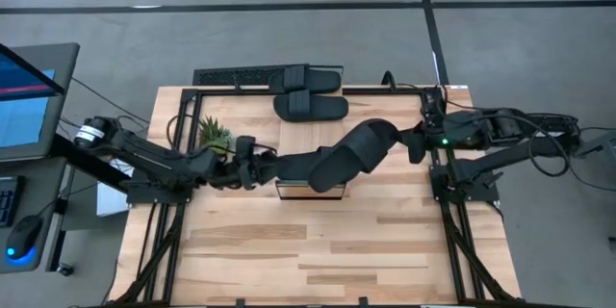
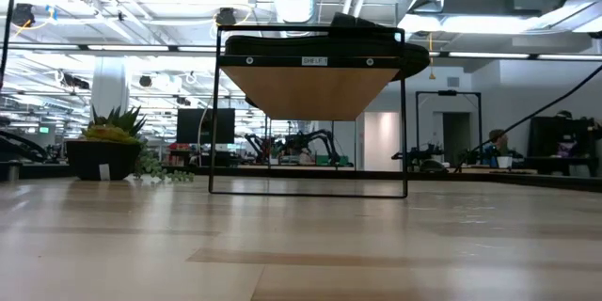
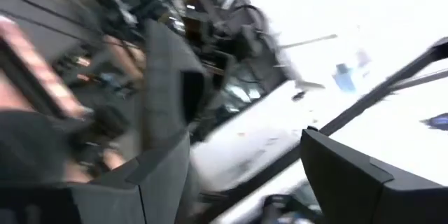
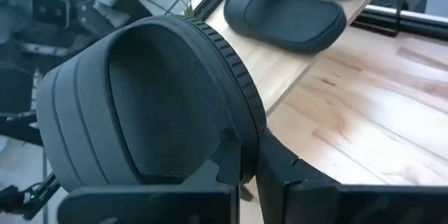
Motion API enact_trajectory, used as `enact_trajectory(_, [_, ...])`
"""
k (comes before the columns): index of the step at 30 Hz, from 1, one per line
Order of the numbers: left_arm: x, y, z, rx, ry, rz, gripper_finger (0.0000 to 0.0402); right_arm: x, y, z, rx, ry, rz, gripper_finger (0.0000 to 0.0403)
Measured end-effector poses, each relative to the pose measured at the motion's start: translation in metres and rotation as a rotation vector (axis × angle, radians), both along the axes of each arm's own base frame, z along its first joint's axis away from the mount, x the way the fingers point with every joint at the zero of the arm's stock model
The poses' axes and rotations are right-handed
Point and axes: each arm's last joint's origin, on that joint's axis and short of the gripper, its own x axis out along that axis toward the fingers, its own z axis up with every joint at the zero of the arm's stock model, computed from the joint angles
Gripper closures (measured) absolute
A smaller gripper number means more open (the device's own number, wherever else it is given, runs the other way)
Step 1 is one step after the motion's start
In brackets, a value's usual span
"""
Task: Pick and place slides into the shelf
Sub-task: Put the black slide on the shelf
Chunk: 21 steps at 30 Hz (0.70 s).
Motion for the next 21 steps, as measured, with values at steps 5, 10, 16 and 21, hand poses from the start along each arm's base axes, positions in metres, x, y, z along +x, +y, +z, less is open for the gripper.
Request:
enact_trajectory(5, [0.003,-0.002,0.002,-0.021,-0.093,-0.049,0.0143,0.001,-0.005,0.001,-0.015,-0.002,-0.025,0.0392])
enact_trajectory(10, [0.008,-0.004,0.01,0.004,-0.057,-0.06,0.0143,0.003,-0.008,0.004,-0.03,-0.041,-0.039,0.0392])
enact_trajectory(16, [0.018,-0.007,0.016,0.044,0.085,-0.07,0.0143,0.004,-0.008,0.006,-0.035,-0.061,-0.019,0.0392])
enact_trajectory(21, [0.022,-0.008,0.013,0.064,0.186,-0.066,0.0143,0.004,-0.007,0.006,-0.033,-0.058,-0.011,0.0392])
